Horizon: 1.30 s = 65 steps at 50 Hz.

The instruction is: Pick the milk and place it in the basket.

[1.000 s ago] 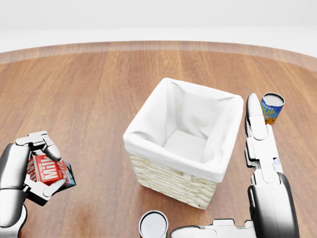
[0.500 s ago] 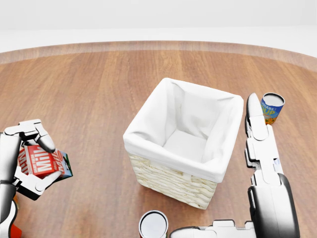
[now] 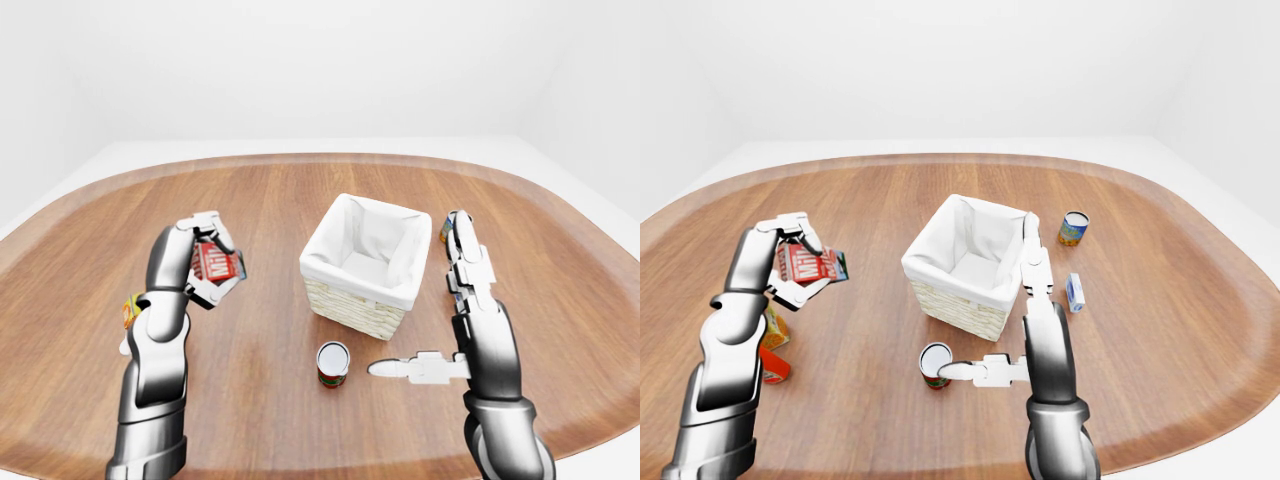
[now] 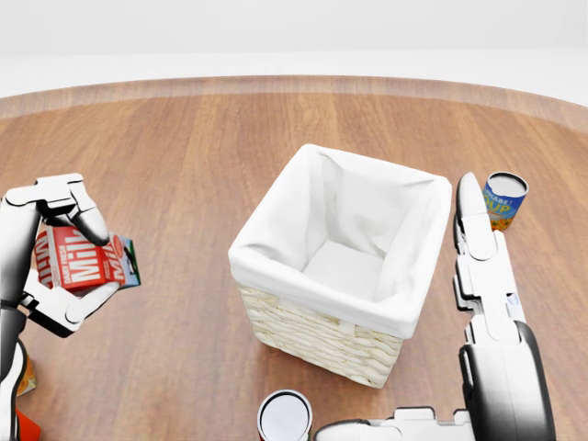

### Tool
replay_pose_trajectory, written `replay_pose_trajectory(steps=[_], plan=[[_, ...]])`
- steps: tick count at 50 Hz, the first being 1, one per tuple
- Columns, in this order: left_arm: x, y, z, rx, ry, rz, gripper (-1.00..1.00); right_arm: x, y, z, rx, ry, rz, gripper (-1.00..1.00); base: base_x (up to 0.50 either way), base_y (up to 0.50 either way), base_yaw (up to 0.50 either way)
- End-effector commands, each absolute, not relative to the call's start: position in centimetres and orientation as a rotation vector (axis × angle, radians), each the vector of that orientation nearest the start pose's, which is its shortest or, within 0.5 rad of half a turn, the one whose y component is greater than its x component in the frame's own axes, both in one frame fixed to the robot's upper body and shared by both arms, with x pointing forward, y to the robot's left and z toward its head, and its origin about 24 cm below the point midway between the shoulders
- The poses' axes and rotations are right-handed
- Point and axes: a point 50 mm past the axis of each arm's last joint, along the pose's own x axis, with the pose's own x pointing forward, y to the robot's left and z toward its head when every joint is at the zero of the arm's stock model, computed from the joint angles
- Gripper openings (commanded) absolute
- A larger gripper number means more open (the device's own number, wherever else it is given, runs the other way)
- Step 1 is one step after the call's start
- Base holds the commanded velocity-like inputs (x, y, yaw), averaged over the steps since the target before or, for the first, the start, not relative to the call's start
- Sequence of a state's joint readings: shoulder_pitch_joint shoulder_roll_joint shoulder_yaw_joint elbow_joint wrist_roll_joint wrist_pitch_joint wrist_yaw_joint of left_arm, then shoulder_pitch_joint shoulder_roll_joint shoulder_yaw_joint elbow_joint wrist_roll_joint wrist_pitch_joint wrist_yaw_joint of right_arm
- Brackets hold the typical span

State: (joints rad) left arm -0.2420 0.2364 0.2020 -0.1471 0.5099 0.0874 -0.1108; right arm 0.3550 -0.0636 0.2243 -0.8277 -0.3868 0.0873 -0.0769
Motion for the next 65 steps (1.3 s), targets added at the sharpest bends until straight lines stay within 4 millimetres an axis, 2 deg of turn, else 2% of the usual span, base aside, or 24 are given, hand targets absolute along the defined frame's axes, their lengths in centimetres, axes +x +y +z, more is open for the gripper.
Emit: replay_pose_trajectory(steps=[1,22,46,53,65], plan=[[28.5,20.6,17.7,0.768,-0.354,0.106,-1.0,16.5,-13.2,15.1,-0.328,-0.421,-0.049,1.0,0.0,0.0,0.0],[30.4,19.2,21.7,0.805,-0.47,0.075,-1.0,16.7,-13.3,14.8,-0.329,-0.407,-0.051,1.0,0.0,0.0,0.0],[30.8,16.2,22.2,0.826,-0.515,0.001,-1.0,16.7,-13.2,14.7,-0.33,-0.403,-0.048,1.0,0.0,0.0,0.0],[30.1,14.7,23.4,0.843,-0.577,-0.034,-1.0,16.7,-13.2,14.7,-0.329,-0.404,-0.048,1.0,0.0,0.0,0.0],[29.9,13.0,23.6,0.864,-0.599,-0.069,-1.0,16.7,-13.3,14.8,-0.328,-0.406,-0.047,1.0,0.0,0.0,0.0]])
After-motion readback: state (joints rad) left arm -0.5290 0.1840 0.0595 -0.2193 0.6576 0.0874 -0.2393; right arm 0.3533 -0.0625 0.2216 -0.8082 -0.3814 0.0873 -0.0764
